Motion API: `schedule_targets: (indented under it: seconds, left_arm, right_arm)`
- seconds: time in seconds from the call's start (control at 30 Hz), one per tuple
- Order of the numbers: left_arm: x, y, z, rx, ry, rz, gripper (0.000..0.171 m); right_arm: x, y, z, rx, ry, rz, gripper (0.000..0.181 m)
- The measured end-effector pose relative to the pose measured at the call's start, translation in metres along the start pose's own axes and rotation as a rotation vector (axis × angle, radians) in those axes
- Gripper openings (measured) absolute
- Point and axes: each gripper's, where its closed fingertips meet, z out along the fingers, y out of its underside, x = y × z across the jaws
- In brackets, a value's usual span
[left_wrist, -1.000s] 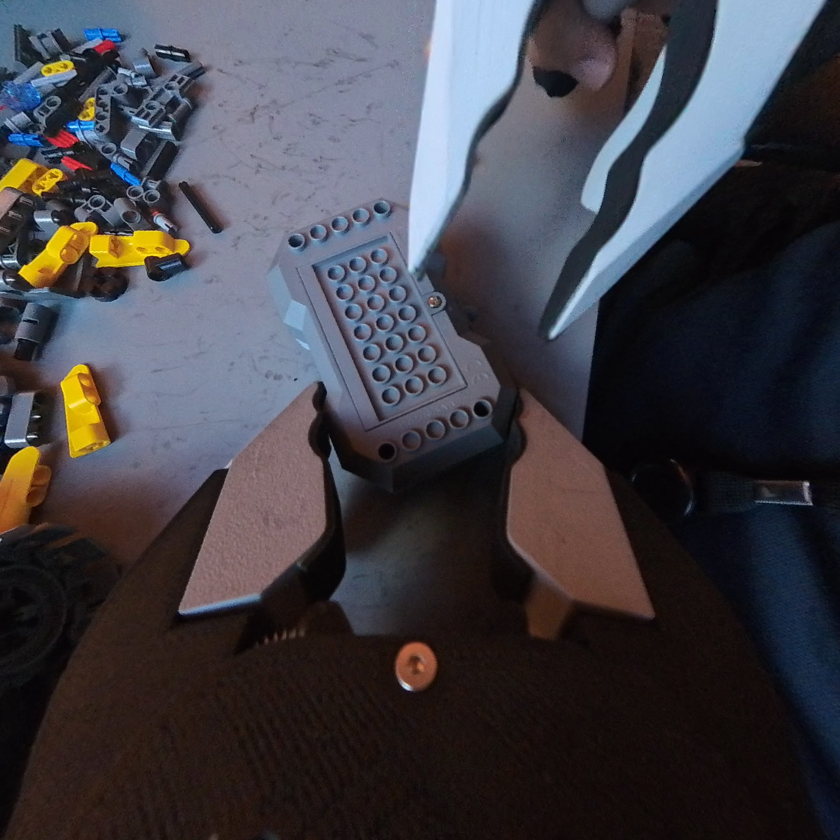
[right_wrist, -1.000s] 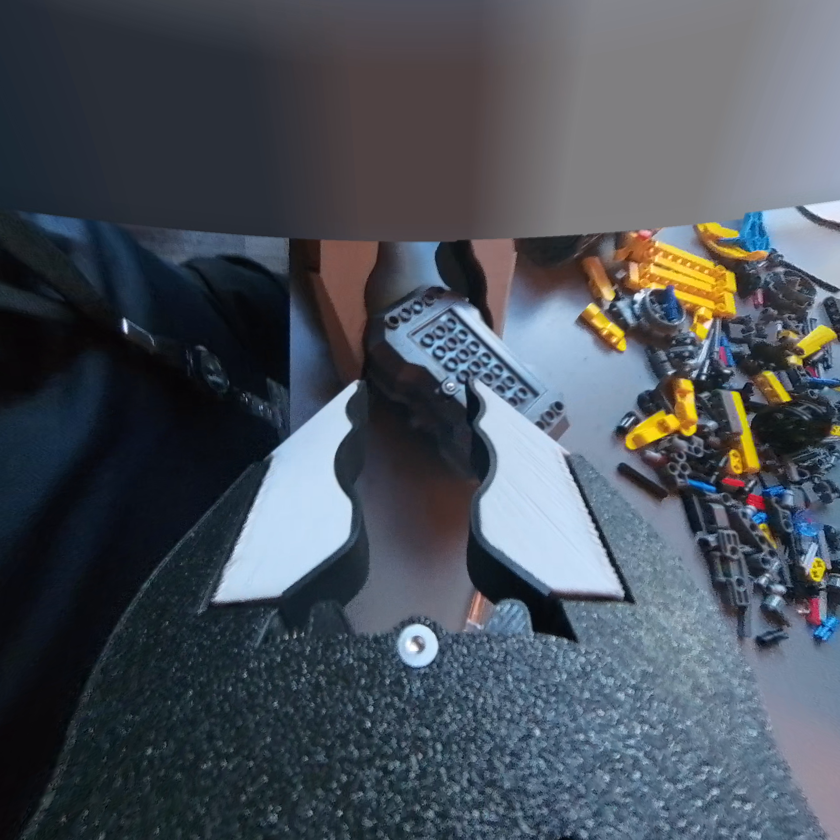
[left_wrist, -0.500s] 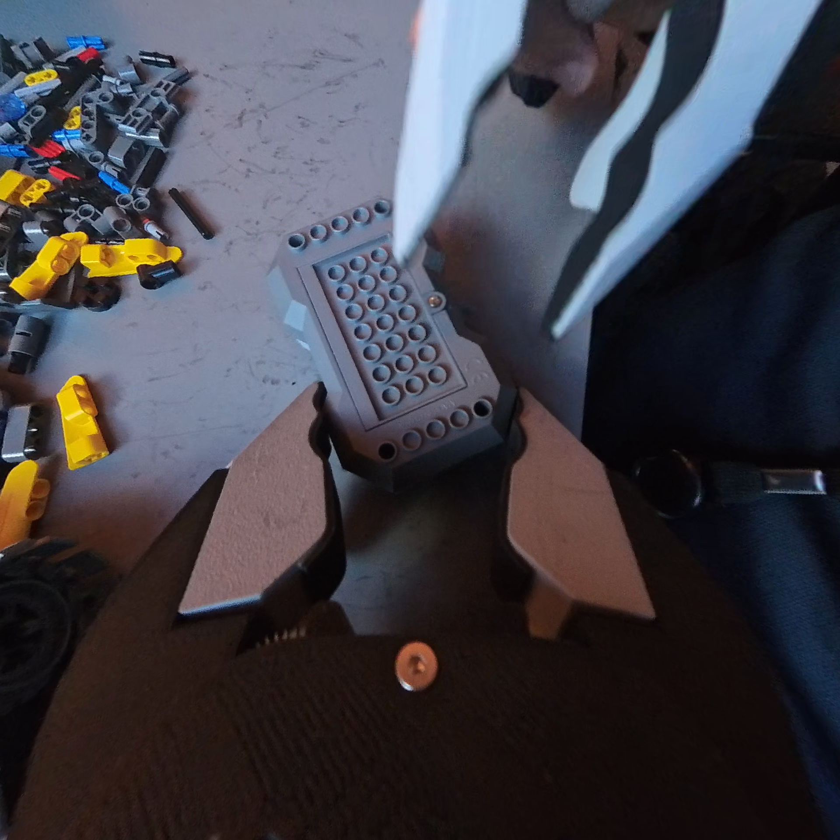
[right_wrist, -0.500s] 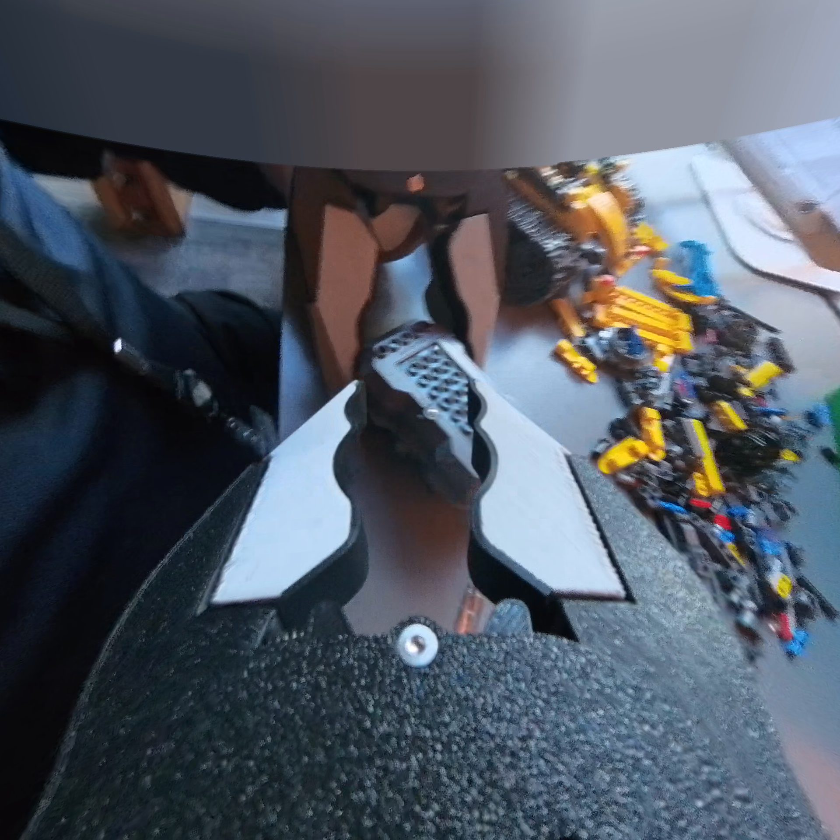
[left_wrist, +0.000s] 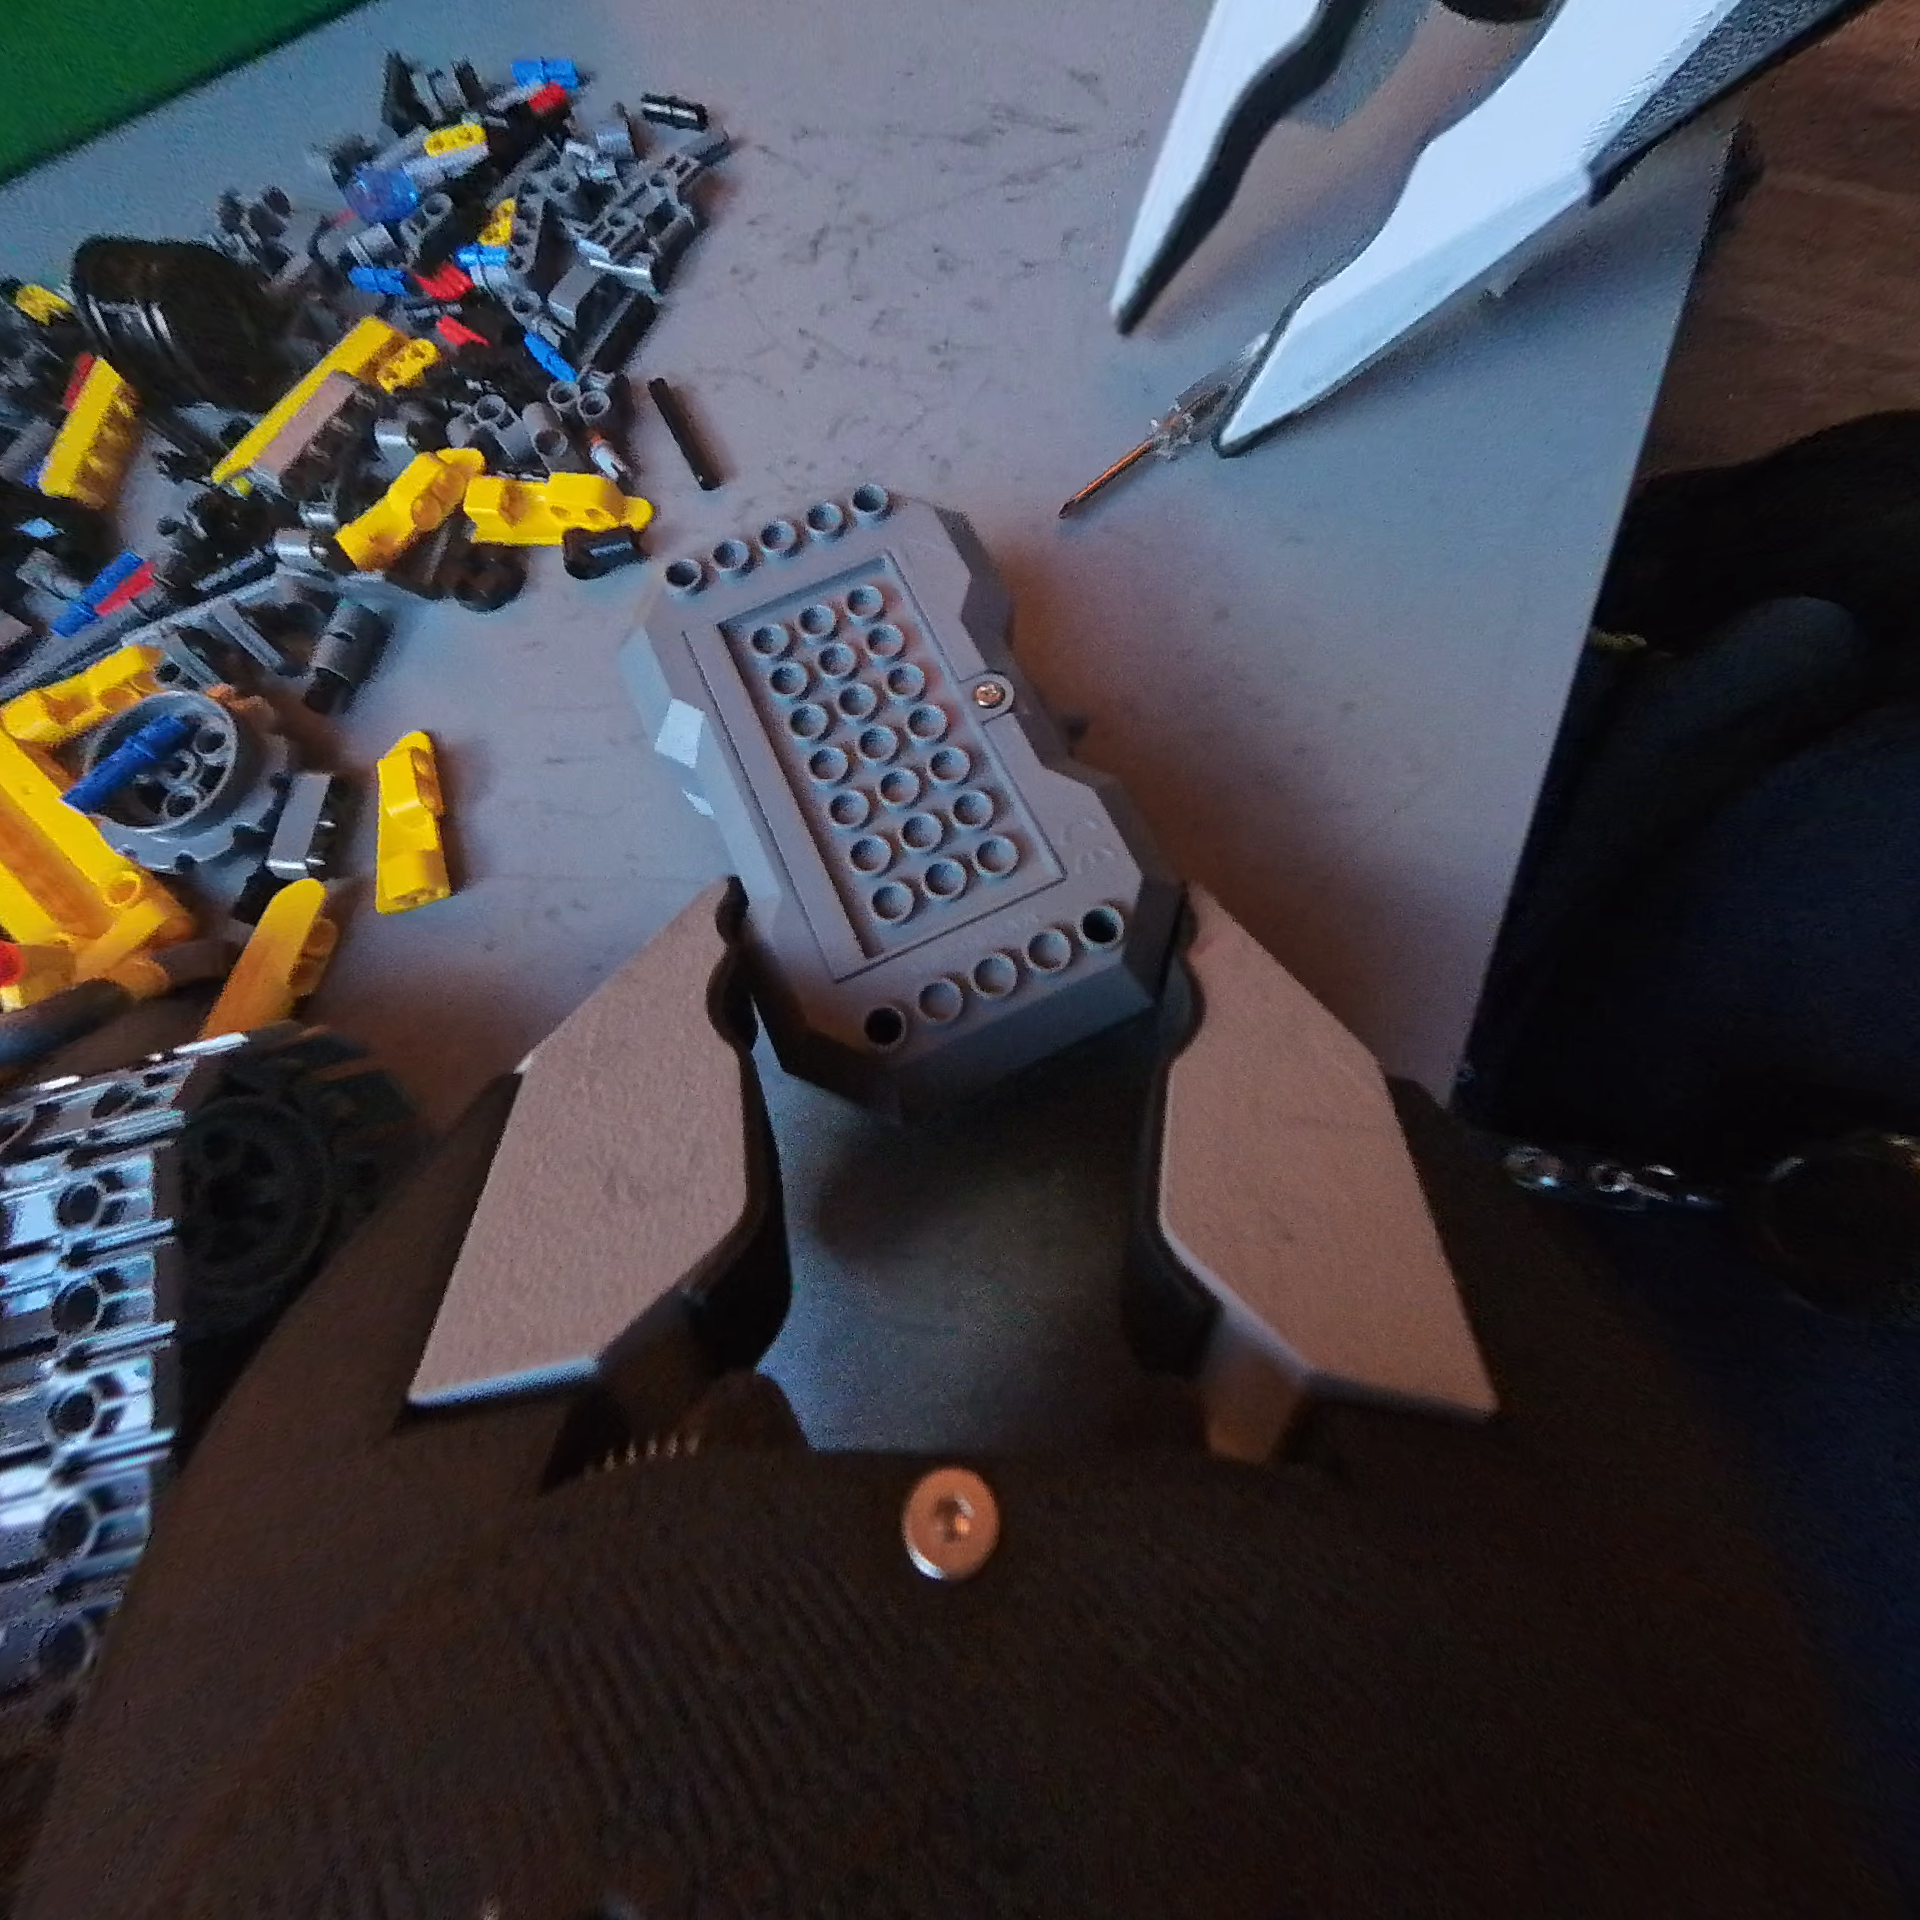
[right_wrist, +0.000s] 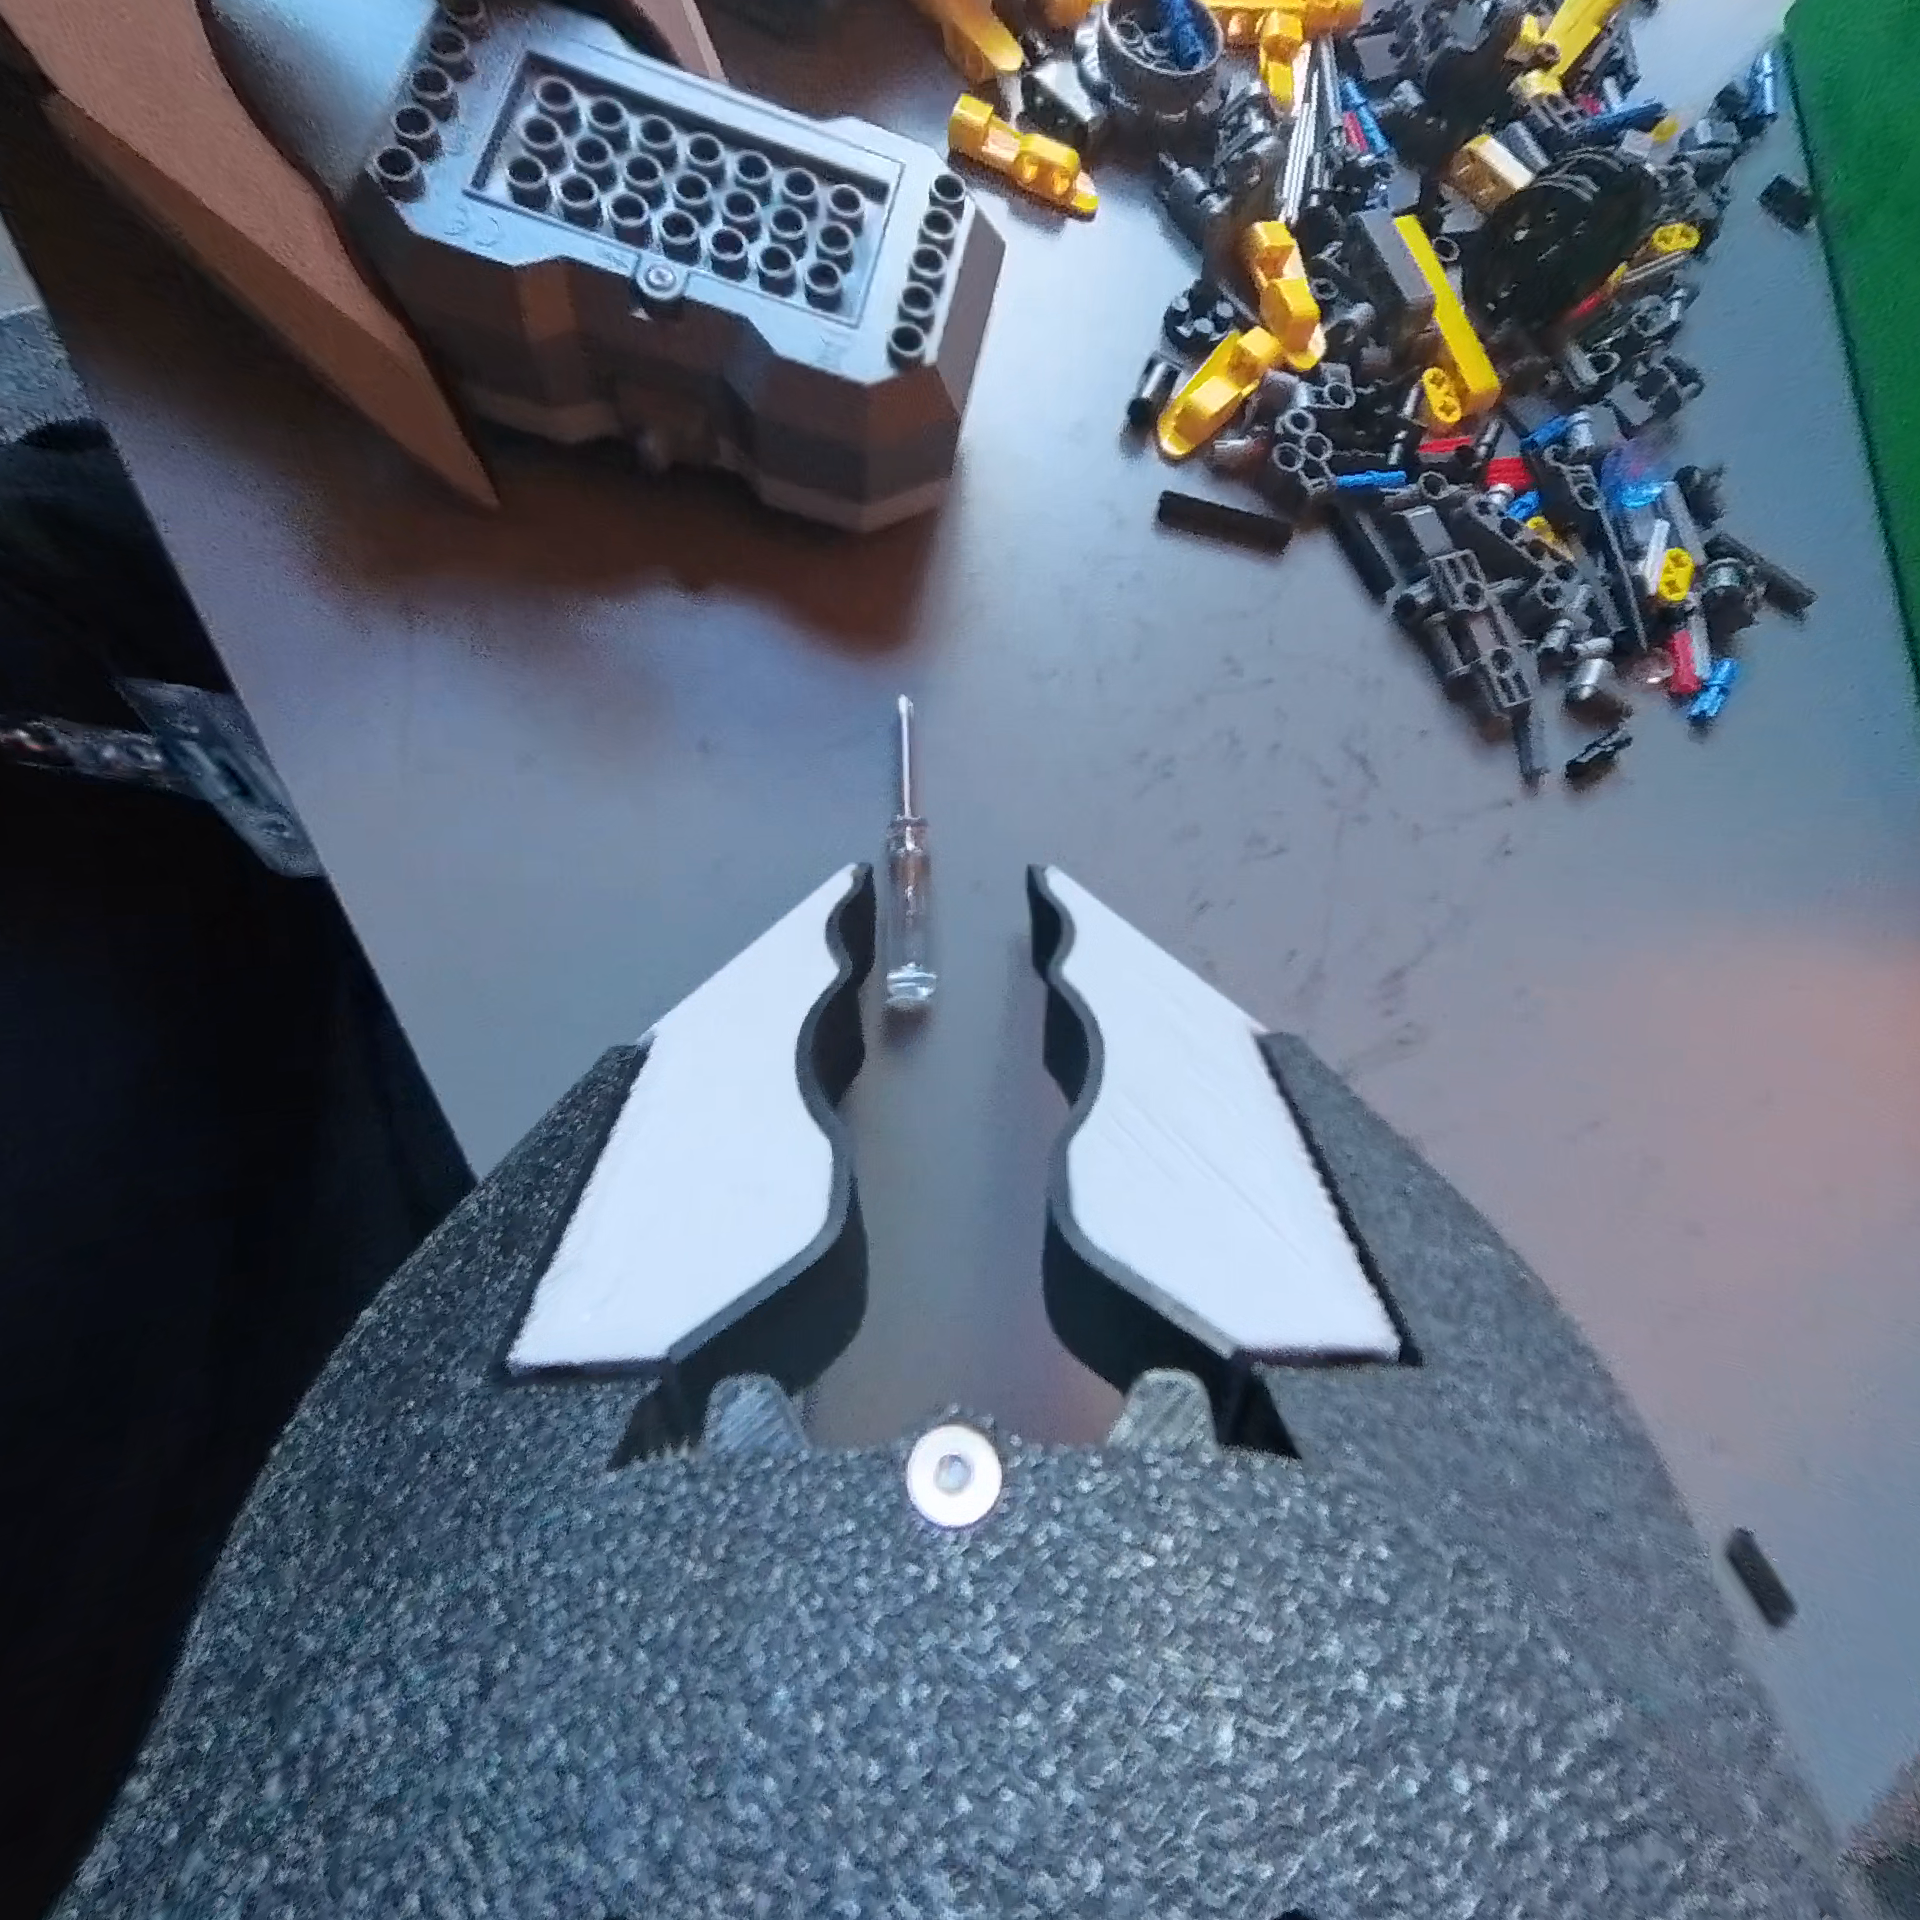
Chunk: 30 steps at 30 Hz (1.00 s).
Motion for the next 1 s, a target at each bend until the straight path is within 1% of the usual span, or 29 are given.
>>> schedule_targets:
  seconds: [0.07, 0.13, 0.23, 0.3, 0.37, 0.43, 0.53, 0.6, 0.7, 0.8, 0.9, 1.0]
  left_arm:
    - [0.000, -0.002, -0.001, 0.013, -0.038, 0.042, 0.075]
    - [0.000, -0.003, -0.004, 0.014, -0.082, 0.091, 0.075]
    - [-0.001, -0.008, -0.009, 0.023, -0.181, 0.251, 0.075]
    - [0.000, -0.013, -0.011, 0.015, -0.244, 0.397, 0.075]
    - [0.000, -0.018, -0.014, -0.016, -0.314, 0.540, 0.075]
    - [-0.003, -0.021, -0.017, -0.059, -0.408, 0.673, 0.075]
    - [-0.009, -0.024, -0.020, -0.102, -0.519, 0.815, 0.075]
    - [-0.009, -0.024, -0.020, -0.120, -0.531, 0.860, 0.075]
    - [-0.008, -0.025, -0.018, -0.173, -0.505, 0.922, 0.075]
    - [-0.008, -0.024, -0.017, -0.269, -0.460, 1.036, 0.075]
    - [-0.016, -0.023, -0.015, -0.396, -0.485, 1.158, 0.075]
    - [-0.014, -0.024, -0.014, -0.448, -0.488, 1.256, 0.074]
  right_arm:
    - [-0.004, 0.001, -0.001, -0.005, -0.014, 0.013, 0.022]
    - [-0.010, 0.002, -0.002, -0.003, -0.040, 0.009, 0.008]
    - [-0.013, 0.001, -0.001, -0.009, -0.048, 0.045, 0.008]
    - [-0.026, -0.006, 0.000, 0.008, -0.102, 0.075, 0.008]
    - [-0.043, -0.018, -0.002, 0.044, -0.154, 0.076, 0.008]
    - [-0.052, -0.026, -0.006, 0.058, -0.163, 0.061, 0.008]
    - [-0.059, -0.033, -0.010, 0.089, -0.187, 0.083, 0.008]
    - [-0.061, -0.033, -0.007, 0.093, -0.212, 0.111, 0.008]
    - [-0.056, -0.027, 0.002, 0.068, -0.223, 0.153, 0.008]
    - [-0.052, -0.029, 0.004, 0.074, -0.245, 0.201, 0.008]
    - [-0.047, -0.031, 0.003, 0.080, -0.252, 0.233, 0.008]
    - [-0.042, -0.025, 0.004, 0.062, -0.232, 0.236, 0.008]
